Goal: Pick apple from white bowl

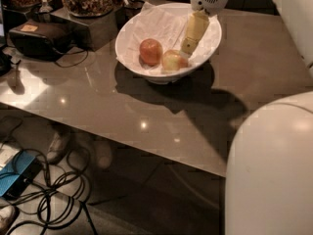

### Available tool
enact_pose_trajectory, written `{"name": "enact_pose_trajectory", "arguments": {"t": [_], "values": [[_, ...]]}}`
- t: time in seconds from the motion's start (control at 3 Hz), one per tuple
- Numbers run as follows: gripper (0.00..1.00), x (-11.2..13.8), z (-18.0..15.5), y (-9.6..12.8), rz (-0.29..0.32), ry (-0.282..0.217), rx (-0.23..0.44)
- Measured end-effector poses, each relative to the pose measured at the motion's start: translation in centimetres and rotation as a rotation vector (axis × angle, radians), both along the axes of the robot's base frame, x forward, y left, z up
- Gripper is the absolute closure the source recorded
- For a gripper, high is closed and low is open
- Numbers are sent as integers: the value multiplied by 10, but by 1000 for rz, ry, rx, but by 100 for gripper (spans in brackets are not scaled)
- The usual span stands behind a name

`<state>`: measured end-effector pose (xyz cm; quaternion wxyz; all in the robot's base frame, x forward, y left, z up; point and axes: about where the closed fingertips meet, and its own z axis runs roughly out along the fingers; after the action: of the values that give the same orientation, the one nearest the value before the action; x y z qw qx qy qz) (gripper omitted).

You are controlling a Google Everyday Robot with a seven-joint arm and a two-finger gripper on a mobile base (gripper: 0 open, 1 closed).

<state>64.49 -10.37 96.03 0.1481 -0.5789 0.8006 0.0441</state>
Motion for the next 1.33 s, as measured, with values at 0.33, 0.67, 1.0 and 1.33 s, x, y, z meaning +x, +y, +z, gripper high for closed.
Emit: {"name": "enact_pose_trajectory", "arguments": {"t": [0.33, 0.67, 1.0, 1.33], "values": [[17, 14, -13, 7, -4, 19, 1], [17, 23, -26, 11, -9, 41, 4], [17, 30, -39, 14, -15, 64, 0], [19, 35, -52, 17, -18, 90, -2]]}}
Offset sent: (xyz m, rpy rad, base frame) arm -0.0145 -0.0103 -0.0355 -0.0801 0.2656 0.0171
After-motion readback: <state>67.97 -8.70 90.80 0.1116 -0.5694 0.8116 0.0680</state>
